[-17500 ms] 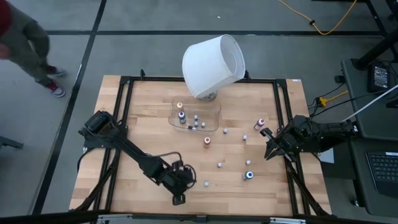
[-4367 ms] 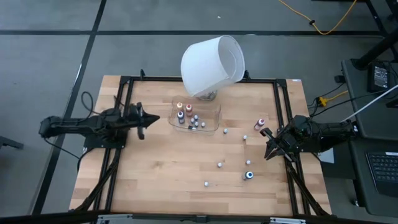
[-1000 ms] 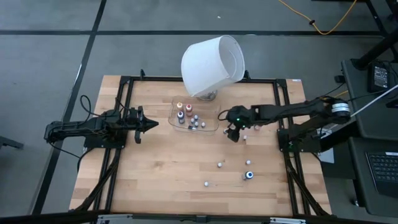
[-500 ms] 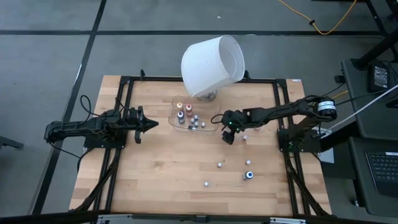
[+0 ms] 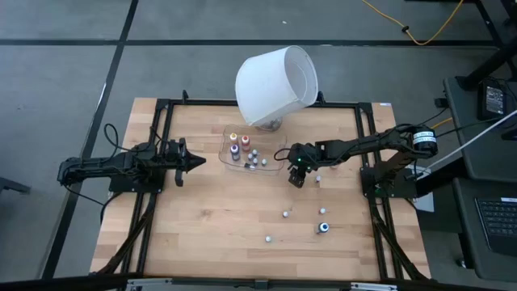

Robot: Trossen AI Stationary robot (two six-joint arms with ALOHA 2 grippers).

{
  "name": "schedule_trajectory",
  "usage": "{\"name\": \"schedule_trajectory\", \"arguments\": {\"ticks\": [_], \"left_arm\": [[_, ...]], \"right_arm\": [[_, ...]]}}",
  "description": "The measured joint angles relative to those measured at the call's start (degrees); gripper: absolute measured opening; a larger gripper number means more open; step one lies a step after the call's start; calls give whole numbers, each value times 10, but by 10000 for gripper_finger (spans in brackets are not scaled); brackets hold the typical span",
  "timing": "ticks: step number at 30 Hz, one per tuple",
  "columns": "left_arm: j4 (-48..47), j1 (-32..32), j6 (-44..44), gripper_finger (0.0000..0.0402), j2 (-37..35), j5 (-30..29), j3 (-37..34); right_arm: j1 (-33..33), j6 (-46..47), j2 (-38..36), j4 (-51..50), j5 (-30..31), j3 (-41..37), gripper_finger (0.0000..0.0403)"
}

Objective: Pick & Place food coloring
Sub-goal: Put the small blue food coloring bottle into the container

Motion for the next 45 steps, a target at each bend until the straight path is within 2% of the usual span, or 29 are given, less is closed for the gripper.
{"name": "schedule_trajectory", "arguments": {"ticks": [11, 17, 22, 28, 36, 40, 45], "left_arm": [[0, 0, 0, 15, 0, 0, 0], [0, 0, 0, 12, 0, 0, 0], [0, 0, 0, 11, 0, 0, 0], [0, 0, 0, 15, 0, 0, 0], [0, 0, 0, 11, 0, 0, 0], [0, 0, 0, 14, 0, 0, 0], [0, 0, 0, 14, 0, 0, 0]], "right_arm": [[0, 0, 0, 0, -18, 0, 105], [0, -1, -2, 1, -34, 0, 69], [0, -7, -3, -33, -44, 36, 73], [5, -53, -3, -145, -43, 161, 73], [28, -125, -3, -359, 39, 325, 74], [26, -142, -3, -356, 43, 363, 74], [12, -167, -3, -303, 42, 366, 69]]}}
